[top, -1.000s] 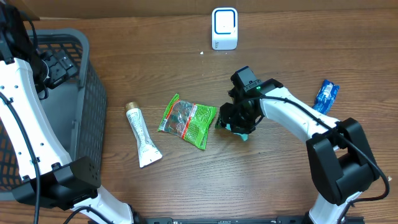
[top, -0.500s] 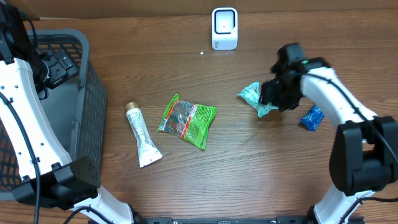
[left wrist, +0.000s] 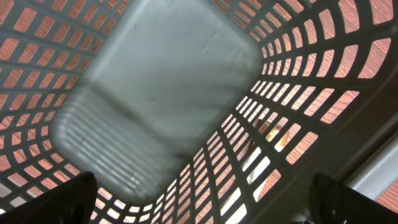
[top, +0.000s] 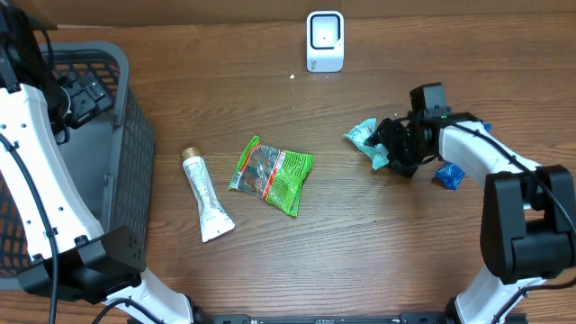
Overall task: Scan the item barcode
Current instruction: 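Lift the light-green pack with the right gripper toward the scanner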
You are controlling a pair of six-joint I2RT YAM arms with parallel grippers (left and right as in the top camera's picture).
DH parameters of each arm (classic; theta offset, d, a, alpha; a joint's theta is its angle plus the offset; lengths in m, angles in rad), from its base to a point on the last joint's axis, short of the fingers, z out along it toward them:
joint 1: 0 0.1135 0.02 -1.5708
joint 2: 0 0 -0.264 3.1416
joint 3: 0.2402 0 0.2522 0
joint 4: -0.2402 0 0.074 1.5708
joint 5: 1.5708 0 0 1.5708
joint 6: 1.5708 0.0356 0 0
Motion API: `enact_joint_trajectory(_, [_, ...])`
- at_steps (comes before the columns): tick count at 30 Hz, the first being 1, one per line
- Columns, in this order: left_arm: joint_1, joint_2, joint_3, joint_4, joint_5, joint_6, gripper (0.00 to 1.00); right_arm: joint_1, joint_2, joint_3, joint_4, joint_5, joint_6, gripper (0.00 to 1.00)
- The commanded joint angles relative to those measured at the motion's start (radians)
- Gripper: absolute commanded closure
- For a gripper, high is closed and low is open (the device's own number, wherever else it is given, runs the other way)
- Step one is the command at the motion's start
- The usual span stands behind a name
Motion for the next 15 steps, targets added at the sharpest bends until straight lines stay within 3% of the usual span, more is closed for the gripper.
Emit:
enact_joint_trajectory(1, [-0.004, -0.004, -0.003, -0.002, 0.002, 0.019, 0.0, 0.0, -0.011, -0.046, 0.033, 0.035, 0.061, 0.22])
enact_joint_trajectory(3, [-0.003, -0.004, -0.003, -0.002, 0.002, 0.019, 0.01, 0.0, -0.011, -0.046, 0.053, 0.036, 0.029, 0.28])
enact_joint_trajectory(5, [-0.004, -0.004, -0.003, -0.002, 0.002, 0.019, 0.0, -0.003, -0.011, -0.044, 0.085, 0.012, -0.077, 0.43])
enact_joint_trajectory(8, [-0.003, -0.004, -0.003, -0.002, 0.002, 0.019, 0.0, -0.017, -0.011, -0.012, 0.086, 0.007, -0.381, 0.59])
enact_joint_trajectory(9, [-0.003, -0.004, -0.003, -0.002, 0.002, 0.019, 0.0, -0.018, -0.011, -0.009, 0.083, 0.018, -0.424, 0.59])
enact_joint_trajectory(10, [-0.003, -0.004, -0.003, -0.002, 0.002, 0.019, 0.0, -0.018, -0.011, -0.006, 0.08, 0.045, -0.575, 0.64])
enact_joint_trajectory(13, [-0.004, -0.004, -0.003, -0.002, 0.002, 0.019, 0.0, -0.018, -0.011, -0.006, 0.076, 0.089, -0.775, 0.62])
enact_joint_trajectory(14, [-0.004, -0.004, -0.003, -0.002, 0.002, 0.019, 0.0, -0.018, -0.011, -0.006, 0.077, 0.144, -0.786, 0.5])
enact_joint_trajectory(15, [-0.003, -0.004, -0.003, -0.002, 0.002, 0.019, 0.0, -0.018, -0.011, -0.006, 0.077, 0.151, -0.785, 0.45])
